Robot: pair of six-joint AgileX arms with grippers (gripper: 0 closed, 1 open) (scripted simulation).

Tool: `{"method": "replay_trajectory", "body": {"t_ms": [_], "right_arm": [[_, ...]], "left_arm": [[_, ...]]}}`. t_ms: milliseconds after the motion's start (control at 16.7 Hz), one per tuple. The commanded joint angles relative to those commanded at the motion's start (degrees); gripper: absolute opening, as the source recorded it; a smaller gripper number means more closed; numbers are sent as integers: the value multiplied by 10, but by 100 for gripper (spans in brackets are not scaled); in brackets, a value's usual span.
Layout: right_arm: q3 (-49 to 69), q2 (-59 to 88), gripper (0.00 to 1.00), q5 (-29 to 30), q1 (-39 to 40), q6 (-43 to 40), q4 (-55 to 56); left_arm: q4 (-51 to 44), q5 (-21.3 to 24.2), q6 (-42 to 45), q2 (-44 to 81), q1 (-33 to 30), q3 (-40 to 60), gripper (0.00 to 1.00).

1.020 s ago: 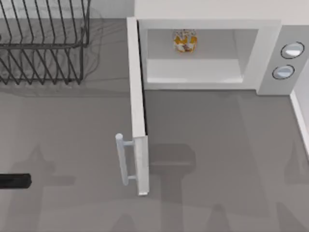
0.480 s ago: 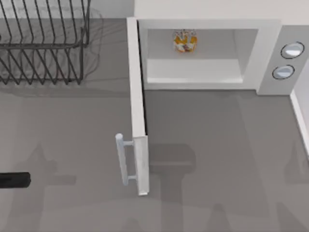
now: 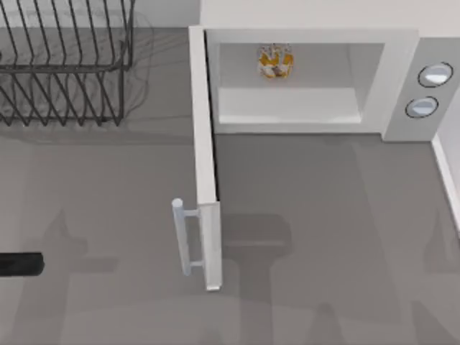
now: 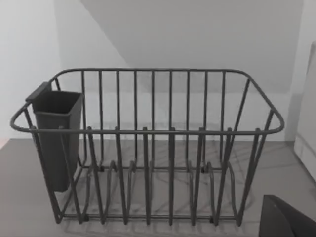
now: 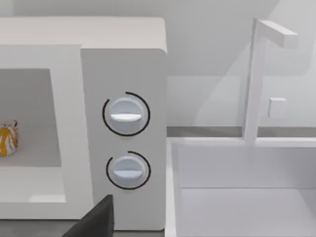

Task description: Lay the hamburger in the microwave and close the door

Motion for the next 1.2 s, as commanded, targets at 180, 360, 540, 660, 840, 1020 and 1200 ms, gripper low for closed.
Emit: {"method": "replay_trajectory", "body": {"t_ms": [180,360,540,660,840,1020,1200], "right_arm": [[0,0,100,0,0,0,0],[0,0,100,0,0,0,0],[0,0,100,0,0,0,0],[0,0,100,0,0,0,0],[0,0,100,0,0,0,0],[0,0,100,0,0,0,0],[0,0,100,0,0,0,0]], "left_arm": [[11,-42,0,27,-34,14,0],[33,-108,1,69,-102,39,0],[51,-152,2,106,-153,57,0],[54,-159,2,112,-160,60,0],[53,-157,2,110,-158,58,0],[37,-148,-12,131,-158,75,0],[-13,-118,-56,207,-153,127,0]]}}
